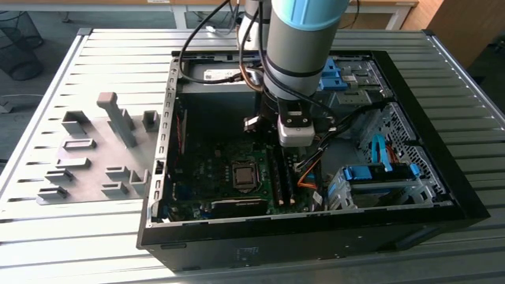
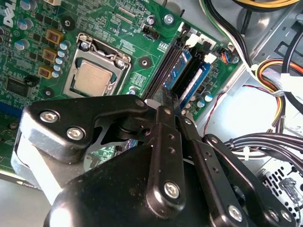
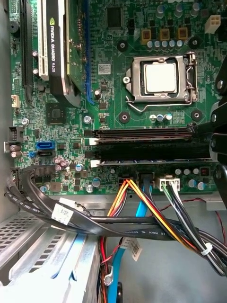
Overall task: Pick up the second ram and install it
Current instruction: 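Press down the second ram until it locks into place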
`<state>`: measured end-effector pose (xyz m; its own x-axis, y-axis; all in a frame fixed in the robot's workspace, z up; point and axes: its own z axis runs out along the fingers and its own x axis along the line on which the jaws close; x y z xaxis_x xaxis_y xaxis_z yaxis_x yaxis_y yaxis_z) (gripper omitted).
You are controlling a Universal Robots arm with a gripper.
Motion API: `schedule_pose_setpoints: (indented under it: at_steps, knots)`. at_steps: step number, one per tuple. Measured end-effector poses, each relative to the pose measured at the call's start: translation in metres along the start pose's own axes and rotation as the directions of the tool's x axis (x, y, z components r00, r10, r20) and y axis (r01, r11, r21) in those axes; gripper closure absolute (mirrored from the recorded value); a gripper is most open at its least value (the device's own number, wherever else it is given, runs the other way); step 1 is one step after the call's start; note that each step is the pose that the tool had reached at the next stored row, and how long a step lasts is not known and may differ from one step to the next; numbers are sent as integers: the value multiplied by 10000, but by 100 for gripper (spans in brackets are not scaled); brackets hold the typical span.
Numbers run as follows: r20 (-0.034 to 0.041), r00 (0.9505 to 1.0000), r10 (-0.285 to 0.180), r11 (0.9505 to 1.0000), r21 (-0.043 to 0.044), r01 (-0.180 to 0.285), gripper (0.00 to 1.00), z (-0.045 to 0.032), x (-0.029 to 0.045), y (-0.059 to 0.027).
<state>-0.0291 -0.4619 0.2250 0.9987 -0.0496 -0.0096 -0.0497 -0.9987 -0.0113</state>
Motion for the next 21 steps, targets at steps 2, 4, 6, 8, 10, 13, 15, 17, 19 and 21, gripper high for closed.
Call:
schedule_pose_setpoints:
  at_steps: [2,4,6,8,10,13,15,17,19,21]
  knots:
    - [0,10000,-1,10000,0,1,89,18,0,-1]
    - [3,10000,0,10000,-8,0,89,33,0,0]
    - [5,10000,1,10000,-15,-1,89,49,0,-1]
    - [4,10000,0,10000,-11,0,89,68,0,-2]
    - [2,10000,0,10000,-6,0,89,75,1,-3]
    - [3,10000,1,10000,27,-1,89,63,0,-4]
    - [-2,10000,0,10000,71,0,89,41,1,-7]
    - [-1,10000,0,10000,84,0,89,-6,0,-7]
    - [3,10000,0,10000,73,0,89,-63,-1,-6]
    - [3,10000,-1,10000,80,1,89,-84,0,1]
